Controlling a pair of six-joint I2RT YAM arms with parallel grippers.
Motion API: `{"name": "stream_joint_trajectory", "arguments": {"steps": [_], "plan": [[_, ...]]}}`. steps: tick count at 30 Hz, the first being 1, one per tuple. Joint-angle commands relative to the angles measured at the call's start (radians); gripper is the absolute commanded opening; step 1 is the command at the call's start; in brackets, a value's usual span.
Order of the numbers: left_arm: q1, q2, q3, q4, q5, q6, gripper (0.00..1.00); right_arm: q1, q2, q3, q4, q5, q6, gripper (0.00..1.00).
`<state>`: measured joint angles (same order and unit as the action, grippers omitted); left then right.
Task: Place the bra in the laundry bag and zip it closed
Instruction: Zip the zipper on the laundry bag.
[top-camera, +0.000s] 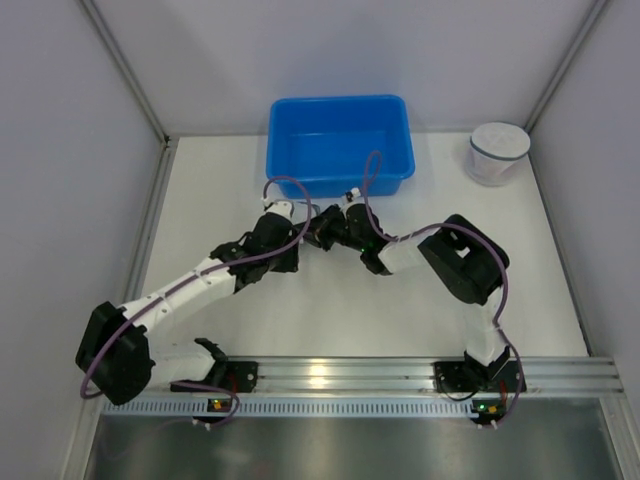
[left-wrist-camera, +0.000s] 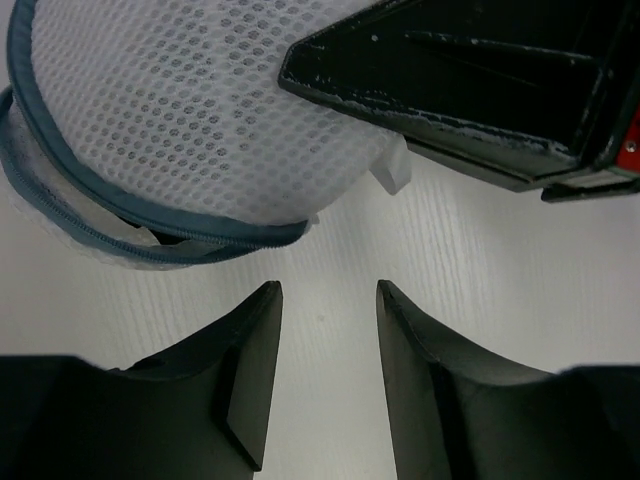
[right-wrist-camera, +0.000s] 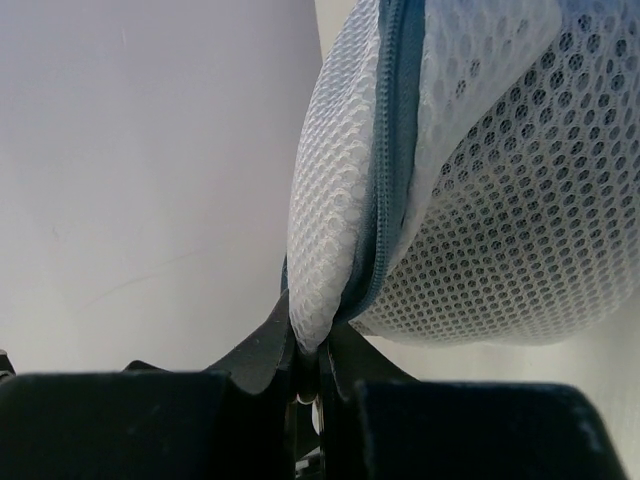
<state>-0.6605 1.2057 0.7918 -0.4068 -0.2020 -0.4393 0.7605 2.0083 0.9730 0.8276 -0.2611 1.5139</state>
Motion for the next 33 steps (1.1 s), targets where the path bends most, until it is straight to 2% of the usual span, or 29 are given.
{"name": "stream_joint_trajectory", "arguments": {"steps": [1, 10, 17, 21, 23, 24, 27, 33], "plan": [[-0.002, 0.031, 0.046, 0.083, -0.124, -0.050, 0.49, 0.031, 0.023, 0.050, -0.021, 0.022, 0.020, 0.00], [0.002, 0.072, 0.076, 0.131, -0.185, -0.052, 0.52, 0.056, 0.024, 0.050, -0.021, 0.017, 0.058, 0.00], [0.015, 0.100, 0.087, 0.131, -0.189, -0.056, 0.46, 0.059, 0.020, 0.049, -0.007, 0.016, 0.074, 0.00], [0.019, 0.088, 0.081, 0.131, -0.188, -0.035, 0.34, 0.057, 0.015, 0.040, -0.005, 0.016, 0.068, 0.00], [0.021, 0.077, 0.080, 0.129, -0.186, -0.021, 0.23, 0.057, 0.015, 0.039, -0.004, 0.016, 0.065, 0.00], [0.021, 0.066, 0.073, 0.129, -0.180, -0.004, 0.13, 0.056, 0.015, 0.041, -0.004, 0.016, 0.063, 0.00], [0.019, 0.039, 0.060, 0.123, -0.157, 0.028, 0.01, 0.048, 0.012, 0.038, -0.008, 0.010, 0.052, 0.00], [0.021, -0.004, 0.041, 0.071, -0.100, 0.089, 0.00, 0.014, -0.009, 0.013, -0.022, 0.003, -0.001, 0.00]]}}
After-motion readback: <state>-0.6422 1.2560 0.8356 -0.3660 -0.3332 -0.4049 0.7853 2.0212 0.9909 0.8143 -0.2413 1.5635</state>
